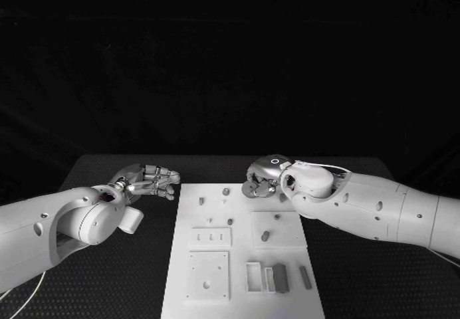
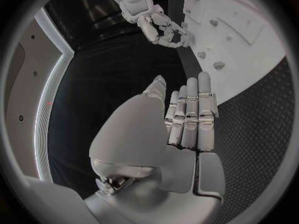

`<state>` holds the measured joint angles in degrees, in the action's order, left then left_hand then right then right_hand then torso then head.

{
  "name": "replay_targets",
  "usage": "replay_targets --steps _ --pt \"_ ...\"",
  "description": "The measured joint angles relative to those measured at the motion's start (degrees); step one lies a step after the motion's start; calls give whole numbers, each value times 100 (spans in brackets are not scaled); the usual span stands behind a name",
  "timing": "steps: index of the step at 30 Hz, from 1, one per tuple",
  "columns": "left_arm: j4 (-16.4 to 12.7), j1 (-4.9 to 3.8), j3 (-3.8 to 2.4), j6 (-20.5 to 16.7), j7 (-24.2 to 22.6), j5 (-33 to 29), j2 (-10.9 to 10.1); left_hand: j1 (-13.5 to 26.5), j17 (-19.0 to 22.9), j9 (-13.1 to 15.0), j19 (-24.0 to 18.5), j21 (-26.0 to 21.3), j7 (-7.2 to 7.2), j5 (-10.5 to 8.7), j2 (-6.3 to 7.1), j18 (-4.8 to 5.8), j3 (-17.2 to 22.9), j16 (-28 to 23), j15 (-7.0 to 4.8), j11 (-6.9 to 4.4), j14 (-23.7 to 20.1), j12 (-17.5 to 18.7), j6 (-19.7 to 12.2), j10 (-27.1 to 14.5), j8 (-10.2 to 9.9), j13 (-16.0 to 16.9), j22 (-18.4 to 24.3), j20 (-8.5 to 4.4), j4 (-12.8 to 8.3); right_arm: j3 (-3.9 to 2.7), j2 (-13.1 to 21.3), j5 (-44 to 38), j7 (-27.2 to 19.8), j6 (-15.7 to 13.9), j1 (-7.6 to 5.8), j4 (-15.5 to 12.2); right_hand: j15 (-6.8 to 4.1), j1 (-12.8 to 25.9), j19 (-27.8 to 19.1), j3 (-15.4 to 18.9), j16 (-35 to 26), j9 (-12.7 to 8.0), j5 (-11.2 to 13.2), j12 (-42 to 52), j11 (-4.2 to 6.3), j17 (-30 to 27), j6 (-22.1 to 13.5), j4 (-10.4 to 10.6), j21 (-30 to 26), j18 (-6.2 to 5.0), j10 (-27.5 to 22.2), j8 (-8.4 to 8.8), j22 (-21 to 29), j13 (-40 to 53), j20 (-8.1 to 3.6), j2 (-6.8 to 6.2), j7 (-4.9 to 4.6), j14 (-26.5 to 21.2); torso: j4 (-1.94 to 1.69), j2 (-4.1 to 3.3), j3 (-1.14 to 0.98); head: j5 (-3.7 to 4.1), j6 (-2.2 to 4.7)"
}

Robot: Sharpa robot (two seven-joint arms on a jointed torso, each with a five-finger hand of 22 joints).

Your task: Assemble the parts on the task board

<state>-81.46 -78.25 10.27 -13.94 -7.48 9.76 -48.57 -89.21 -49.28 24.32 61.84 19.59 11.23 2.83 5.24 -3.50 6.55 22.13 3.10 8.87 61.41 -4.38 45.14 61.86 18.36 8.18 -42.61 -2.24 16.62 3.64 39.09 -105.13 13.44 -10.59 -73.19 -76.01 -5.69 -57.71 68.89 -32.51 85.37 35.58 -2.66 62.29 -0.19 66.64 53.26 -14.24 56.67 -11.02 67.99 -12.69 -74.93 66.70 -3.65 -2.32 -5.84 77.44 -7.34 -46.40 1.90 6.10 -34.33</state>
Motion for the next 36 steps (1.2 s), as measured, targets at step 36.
replay_targets --steps 36 --pt "13 0 -1 35 23 1 55 20 -26 1 2 -23 0 0 -20 0 0 -22 20 -4 20 0 0 -4 0 0 -14 2 0 180 -1066 -829 477 -183 242 147 10 15 41 -15 0 14 5 -44 20 -42 23 -47 0 0 21 -32 0 -19 -1 -127 22 11 -24 -2 12 -128 -3"
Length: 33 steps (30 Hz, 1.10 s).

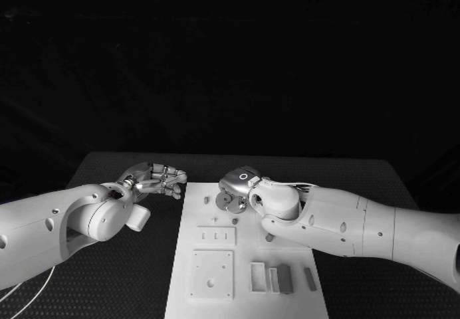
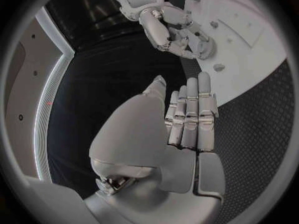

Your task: Assemble the parts on the task board

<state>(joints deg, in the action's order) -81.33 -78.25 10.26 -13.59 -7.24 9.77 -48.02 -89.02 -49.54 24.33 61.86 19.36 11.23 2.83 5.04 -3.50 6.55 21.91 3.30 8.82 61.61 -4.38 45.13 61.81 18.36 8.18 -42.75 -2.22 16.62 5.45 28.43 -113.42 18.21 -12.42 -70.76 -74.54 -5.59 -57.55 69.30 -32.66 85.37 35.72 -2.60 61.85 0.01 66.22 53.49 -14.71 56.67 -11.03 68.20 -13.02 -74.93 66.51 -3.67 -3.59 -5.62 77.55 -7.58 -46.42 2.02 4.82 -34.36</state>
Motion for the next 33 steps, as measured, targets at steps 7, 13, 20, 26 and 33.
replay_targets --steps 7,13,20,26,33 --pt "-1 0 0 13 8 0 -2 17 -1 -1 0 0 0 0 17 0 0 0 0 -6 0 0 0 -6 0 0 0 0 0 15 -49 -127 16 -71 1 9 -16 23 0 1 0 -1 0 0 13 0 25 0 0 -1 13 2 0 -5 0 -23 25 16 10 -1 -5 -32 5" --pt "-5 0 0 18 13 1 -11 23 -1 -5 2 0 0 0 23 0 0 0 0 -7 0 19 0 -7 0 0 0 2 0 16 -41 -203 32 -106 1 38 -15 15 13 1 0 -1 0 0 20 0 33 0 0 0 21 4 0 -5 -11 -59 33 17 17 -1 -12 -41 12" --pt "-5 0 -1 21 16 1 -14 23 1 -5 -14 0 0 0 23 0 0 -1 0 -8 0 22 0 -8 0 0 0 -13 0 37 -52 -243 37 -109 1 104 -15 15 25 -15 0 -2 1 0 20 1 36 -17 0 -1 21 22 0 -5 -17 -59 35 18 23 -1 -15 -42 13" --pt "-2 0 -1 26 18 2 -8 23 1 -5 -14 1 0 0 23 1 0 -1 0 3 0 22 0 4 0 0 -5 -13 0 100 -71 -251 31 -116 5 163 -6 23 31 -14 0 -8 17 0 20 1 62 -18 0 -1 21 25 0 -5 -10 -67 48 26 18 -1 -16 -24 1" --pt "31 0 -1 30 19 8 14 23 -7 -4 -14 1 0 0 23 0 0 -2 0 4 0 22 0 4 0 0 -6 -13 0 107 -71 -243 20 -113 26 214 -5 23 32 -7 0 -18 17 -22 0 0 62 -23 0 -1 41 21 0 -5 -10 -67 48 26 17 -1 -19 -21 -18"
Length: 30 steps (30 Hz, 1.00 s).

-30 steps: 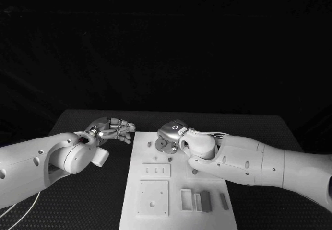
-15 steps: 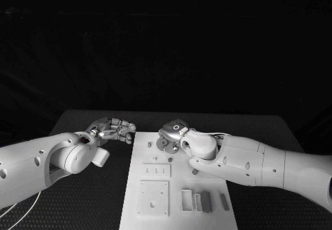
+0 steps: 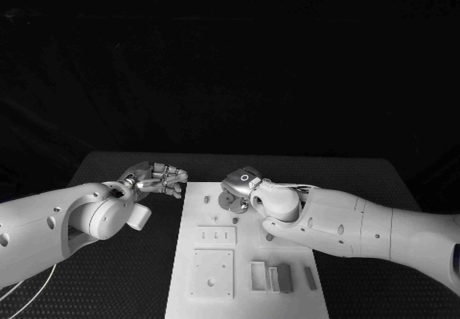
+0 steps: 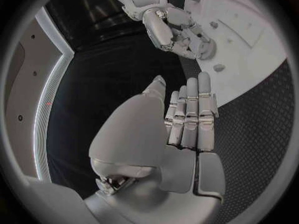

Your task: Assemble the parts on the task board

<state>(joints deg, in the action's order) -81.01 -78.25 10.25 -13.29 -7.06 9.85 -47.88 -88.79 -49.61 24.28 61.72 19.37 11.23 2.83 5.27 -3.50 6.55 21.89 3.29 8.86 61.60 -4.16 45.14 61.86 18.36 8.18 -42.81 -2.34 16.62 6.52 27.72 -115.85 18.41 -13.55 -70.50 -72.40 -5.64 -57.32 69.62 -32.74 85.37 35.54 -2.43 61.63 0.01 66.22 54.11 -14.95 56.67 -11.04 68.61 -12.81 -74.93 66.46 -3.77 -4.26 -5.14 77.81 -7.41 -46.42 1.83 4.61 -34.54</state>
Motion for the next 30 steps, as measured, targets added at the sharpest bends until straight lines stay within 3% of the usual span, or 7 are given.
replay_targets --steps 12,15,19,20,24,30 --pt "39 0 2 11 1 6 36 0 -5 0 0 0 0 0 0 0 0 -20 0 -1 0 0 0 0 0 0 -5 1 0 -1 -27 47 -54 -38 1 74 1 14 0 1 0 -17 0 -6 -13 -39 1 0 0 0 13 -2 0 -5 1 -61 -4 1 9 0 7 21 -7" --pt "41 0 2 12 1 7 36 0 -5 1 1 0 0 0 0 0 0 -20 0 -1 0 0 0 0 0 0 -5 1 0 4 -36 87 -72 -54 5 101 2 12 1 -34 -29 -66 0 -27 -51 -63 -106 35 -33 0 51 120 0 -12 2 -152 -126 1 5 0 7 24 -8" --pt "42 0 2 14 1 8 34 0 -10 1 1 0 0 0 0 0 0 -20 0 -1 0 0 0 -1 -8 0 -5 2 0 10 -31 148 -81 -68 9 124 68 65 13 -91 -29 -155 -1 -50 -126 -85 -270 163 -66 0 40 294 0 -12 -9 -422 -286 -22 -1 1 8 25 -15" --pt "44 0 2 14 2 8 32 0 -12 1 1 0 0 0 0 0 0 -21 0 -1 0 0 0 -1 -23 0 -5 2 0 11 -23 164 -81 -69 10 125 91 76 31 -139 -29 -197 -13 -49 -135 -93 -407 271 -66 0 50 367 0 -12 -11 -544 -289 -30 -3 2 9 25 -18" --pt "51 0 2 14 3 9 31 0 -15 1 1 0 0 0 0 0 15 -21 0 -1 0 0 0 -1 -23 0 -11 2 -16 11 8 194 -81 -77 11 110 153 74 44 -253 -29 -247 -23 -49 -216 -100 -613 507 -89 0 30 449 0 -12 -23 -799 -320 -26 -3 3 9 25 -20" --pt "52 0 2 14 5 10 32 0 -26 -4 -7 0 0 0 0 0 15 -42 0 -2 0 0 0 -2 -23 0 -12 11 -15 11 102 245 -84 -95 11 40 170 28 45 -319 -29 -247 -23 -49 -217 -92 -651 606 -89 1 30 450 0 -12 -23 -843 -356 -26 0 3 7 25 -19"
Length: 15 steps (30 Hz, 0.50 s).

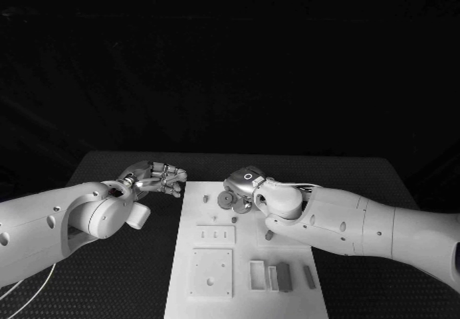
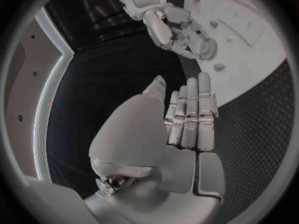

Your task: Assemble the parts on the task board

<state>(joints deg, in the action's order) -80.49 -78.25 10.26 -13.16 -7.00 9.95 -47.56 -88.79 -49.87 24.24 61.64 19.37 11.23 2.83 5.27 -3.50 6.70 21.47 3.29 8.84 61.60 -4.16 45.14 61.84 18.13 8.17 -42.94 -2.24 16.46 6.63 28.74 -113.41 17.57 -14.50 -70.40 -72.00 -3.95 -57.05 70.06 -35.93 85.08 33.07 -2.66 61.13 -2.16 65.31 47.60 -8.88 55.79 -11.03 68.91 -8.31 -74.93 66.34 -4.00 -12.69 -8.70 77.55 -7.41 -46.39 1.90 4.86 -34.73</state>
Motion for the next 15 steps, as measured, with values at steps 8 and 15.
replay_targets --steps 8,15 --pt "8 0 0 0 14 1 3 0 -28 -17 0 -24 12 0 0 0 0 -22 0 -1 0 0 -53 -1 -38 0 -12 1 0 0 72 173 -70 16 11 -25 0 -123 19 37 0 13 0 0 -20 0 -13 -37 0 0 -21 -35 0 1 -1 321 -21 0 7 0 -7 12 -9" --pt "7 0 0 -1 25 2 2 45 -35 -17 0 -24 32 0 1 0 0 -22 0 -9 0 0 -72 -9 -38 0 -14 1 0 -9 96 327 -173 30 5 -20 0 -90 -6 263 0 38 0 0 -20 4 54 -350 0 0 -20 -88 0 10 -19 986 -8 0 10 -2 -11 7 -19"
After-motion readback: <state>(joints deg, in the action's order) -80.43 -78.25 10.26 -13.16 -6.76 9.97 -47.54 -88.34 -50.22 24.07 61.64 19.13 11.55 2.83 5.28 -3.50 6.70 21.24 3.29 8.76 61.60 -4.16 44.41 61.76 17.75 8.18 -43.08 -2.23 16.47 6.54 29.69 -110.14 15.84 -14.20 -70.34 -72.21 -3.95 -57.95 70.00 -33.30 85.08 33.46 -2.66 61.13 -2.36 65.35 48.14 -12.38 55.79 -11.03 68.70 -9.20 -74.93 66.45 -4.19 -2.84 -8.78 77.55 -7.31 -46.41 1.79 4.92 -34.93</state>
